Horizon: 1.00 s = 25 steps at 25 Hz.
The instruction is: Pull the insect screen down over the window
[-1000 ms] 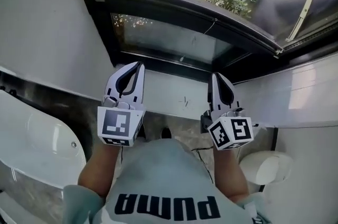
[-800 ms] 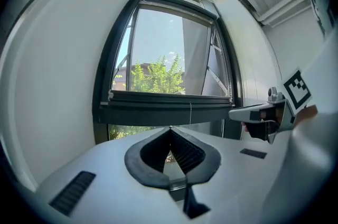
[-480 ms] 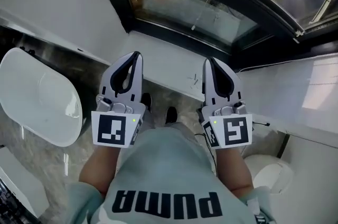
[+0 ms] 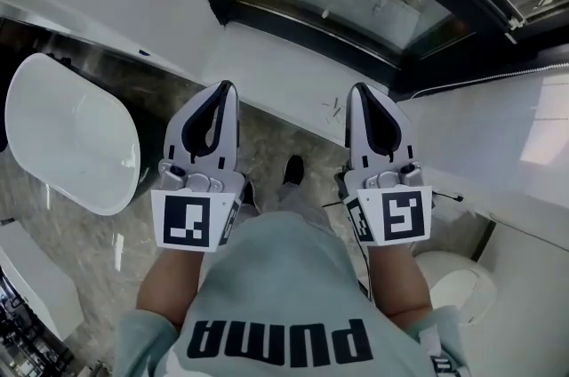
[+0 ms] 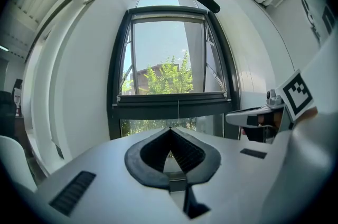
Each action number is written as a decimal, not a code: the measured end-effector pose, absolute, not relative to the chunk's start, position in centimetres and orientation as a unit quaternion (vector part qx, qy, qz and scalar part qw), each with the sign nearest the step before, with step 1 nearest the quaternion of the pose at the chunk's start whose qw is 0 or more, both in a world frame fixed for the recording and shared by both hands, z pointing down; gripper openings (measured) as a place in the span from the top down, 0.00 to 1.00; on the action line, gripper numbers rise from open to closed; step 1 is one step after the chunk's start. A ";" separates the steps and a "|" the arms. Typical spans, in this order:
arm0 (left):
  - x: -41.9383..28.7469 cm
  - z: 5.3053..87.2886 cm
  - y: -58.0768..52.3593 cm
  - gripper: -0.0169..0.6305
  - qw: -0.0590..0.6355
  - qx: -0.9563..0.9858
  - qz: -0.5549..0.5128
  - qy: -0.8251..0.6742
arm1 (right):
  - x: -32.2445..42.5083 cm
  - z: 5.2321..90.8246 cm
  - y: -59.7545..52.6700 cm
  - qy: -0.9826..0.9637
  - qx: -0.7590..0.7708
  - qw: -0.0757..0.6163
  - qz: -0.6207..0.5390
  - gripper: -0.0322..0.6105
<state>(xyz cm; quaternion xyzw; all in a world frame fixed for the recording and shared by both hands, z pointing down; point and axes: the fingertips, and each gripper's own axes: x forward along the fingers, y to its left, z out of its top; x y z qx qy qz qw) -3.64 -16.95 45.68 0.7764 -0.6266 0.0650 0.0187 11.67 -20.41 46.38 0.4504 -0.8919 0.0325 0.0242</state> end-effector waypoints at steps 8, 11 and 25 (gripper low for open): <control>-5.2 47.4 -10.5 0.95 0.019 0.779 0.073 -0.623 | 10.4 47.9 -14.0 -0.889 0.456 0.030 0.035 0.94; -6.4 47.6 -6.5 0.95 0.021 0.783 0.063 -0.618 | 8.8 48.0 -9.9 -0.884 0.466 0.033 0.031 0.94; -10.6 47.3 9.5 0.95 0.044 0.809 0.030 -0.585 | 3.3 46.9 8.6 -0.860 0.508 0.040 0.032 0.94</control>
